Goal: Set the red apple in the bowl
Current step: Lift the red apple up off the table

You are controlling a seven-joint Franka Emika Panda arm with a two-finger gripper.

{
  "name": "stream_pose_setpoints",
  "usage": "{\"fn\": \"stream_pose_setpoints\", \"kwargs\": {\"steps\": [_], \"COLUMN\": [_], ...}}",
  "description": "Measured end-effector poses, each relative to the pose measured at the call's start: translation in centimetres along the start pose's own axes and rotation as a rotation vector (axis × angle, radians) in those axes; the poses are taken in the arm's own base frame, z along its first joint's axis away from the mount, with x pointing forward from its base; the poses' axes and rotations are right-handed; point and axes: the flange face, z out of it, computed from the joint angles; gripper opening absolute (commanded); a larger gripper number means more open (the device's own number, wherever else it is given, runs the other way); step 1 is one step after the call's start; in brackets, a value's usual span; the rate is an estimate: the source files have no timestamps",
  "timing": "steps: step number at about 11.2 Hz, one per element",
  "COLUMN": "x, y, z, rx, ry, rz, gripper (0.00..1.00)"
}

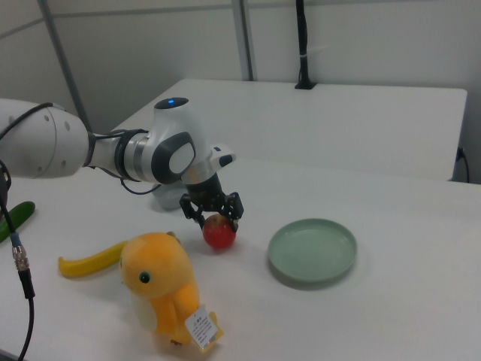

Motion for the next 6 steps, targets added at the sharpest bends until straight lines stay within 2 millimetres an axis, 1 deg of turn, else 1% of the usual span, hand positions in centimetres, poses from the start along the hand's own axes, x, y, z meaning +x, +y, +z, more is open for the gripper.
{"fn": "stream_pose_setpoints", "kwargs": {"steps": [1, 2, 3, 4, 6], "x": [0.1, 0.2, 0.3, 0.3, -0.2], "y": [0.2, 0.5, 0.8, 0.9, 1.0], "z": [-0.7, -2.0, -3.6, -5.5, -10.2], "rx": [-0.003, -0.007, -0.012, -0.015, -0.009], "ry": [0.012, 0.031, 0.052, 0.071, 0.092], "rz": [0.003, 0.007, 0.010, 0.012, 0.020], "gripper": [0.06, 0.06, 0.06, 0.06, 0.06]}}
